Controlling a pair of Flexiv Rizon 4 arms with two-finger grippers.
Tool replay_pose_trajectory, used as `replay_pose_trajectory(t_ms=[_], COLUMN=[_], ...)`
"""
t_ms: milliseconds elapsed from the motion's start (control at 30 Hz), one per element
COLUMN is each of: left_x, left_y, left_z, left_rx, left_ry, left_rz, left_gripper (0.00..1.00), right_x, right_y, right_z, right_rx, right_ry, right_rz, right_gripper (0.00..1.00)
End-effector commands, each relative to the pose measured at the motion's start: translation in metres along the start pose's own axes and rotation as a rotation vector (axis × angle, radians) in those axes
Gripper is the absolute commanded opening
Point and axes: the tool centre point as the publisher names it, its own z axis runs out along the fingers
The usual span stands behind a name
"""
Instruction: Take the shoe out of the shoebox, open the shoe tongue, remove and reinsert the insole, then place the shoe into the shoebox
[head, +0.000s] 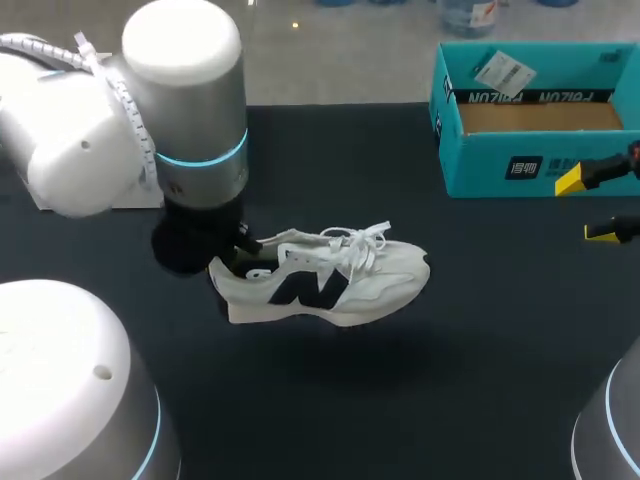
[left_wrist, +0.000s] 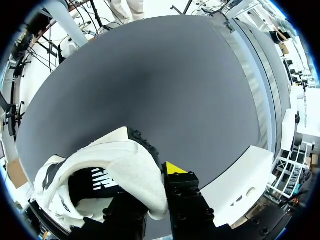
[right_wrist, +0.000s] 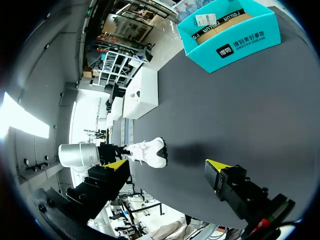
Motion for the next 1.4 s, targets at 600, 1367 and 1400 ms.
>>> replay_pose_trajectory(t_ms=[600,1367,1400], left_x=[-0.016,-0.011,-0.010], left_y=[0.029,0.018,0.018], left_z=[0.098,0.085,0.078], left_rx=[0.004,0.020,0.014], left_ry=[0.032,-0.085,-0.104], left_rz=[0.089,0.039,0.022], left_gripper=[0.00,1.00,1.00], right_x=[0.000,0.000,0.000], right_y=[0.000,0.000,0.000], right_z=[0.001,0.001,0.001], right_rx=[0.001,0.001,0.001], right_ry=[-0.002,-0.002,-0.002], right_rz=[0.001,0.001,0.001], right_gripper=[1.00,1.00,1.00])
